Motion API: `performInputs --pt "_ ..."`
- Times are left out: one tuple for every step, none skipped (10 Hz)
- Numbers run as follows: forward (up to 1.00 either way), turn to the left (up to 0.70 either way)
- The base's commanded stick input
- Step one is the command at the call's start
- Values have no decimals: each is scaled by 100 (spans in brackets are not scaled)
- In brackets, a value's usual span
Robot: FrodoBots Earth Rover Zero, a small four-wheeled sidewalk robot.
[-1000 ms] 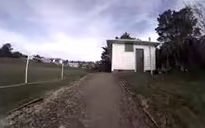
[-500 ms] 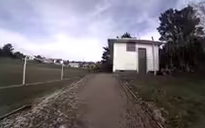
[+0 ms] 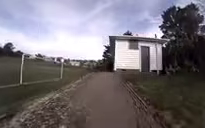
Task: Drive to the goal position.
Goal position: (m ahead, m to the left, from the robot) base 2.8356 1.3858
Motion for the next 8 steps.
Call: performInputs --pt "85 -32" --pt "85 -28" --pt "85 -5" --pt "85 0" --pt "85 0" --pt "85 0" --pt "85 0" --pt "85 0"
